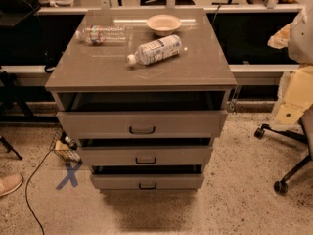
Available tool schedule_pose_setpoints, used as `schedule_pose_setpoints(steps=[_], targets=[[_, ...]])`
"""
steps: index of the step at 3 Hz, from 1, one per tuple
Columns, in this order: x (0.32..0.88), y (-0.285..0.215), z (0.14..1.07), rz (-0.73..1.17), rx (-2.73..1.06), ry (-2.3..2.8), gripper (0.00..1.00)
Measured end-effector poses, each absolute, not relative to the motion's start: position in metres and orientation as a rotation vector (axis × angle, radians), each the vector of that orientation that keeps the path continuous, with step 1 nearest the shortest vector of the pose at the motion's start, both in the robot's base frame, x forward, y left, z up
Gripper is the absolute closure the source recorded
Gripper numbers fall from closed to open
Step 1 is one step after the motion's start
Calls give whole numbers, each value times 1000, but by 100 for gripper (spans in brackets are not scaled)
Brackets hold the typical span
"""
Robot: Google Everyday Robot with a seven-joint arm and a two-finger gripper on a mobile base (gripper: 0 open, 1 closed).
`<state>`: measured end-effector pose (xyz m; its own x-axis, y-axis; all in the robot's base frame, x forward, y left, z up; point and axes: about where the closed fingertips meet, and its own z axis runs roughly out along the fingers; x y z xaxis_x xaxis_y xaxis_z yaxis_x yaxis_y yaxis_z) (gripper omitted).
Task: Open top drawer
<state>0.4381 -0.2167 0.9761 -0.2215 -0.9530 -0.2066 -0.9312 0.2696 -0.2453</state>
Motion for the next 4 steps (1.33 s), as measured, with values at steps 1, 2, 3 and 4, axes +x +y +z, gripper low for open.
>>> schedule_pose_setpoints(steps=[1, 2, 3, 4], targets=[[438, -217, 976, -98, -1725, 2232, 0], [443, -219, 944, -3, -1717, 2252, 0], [461, -207, 880, 55, -1770, 2264, 0], [483, -185, 802, 106, -1809, 2249, 0]])
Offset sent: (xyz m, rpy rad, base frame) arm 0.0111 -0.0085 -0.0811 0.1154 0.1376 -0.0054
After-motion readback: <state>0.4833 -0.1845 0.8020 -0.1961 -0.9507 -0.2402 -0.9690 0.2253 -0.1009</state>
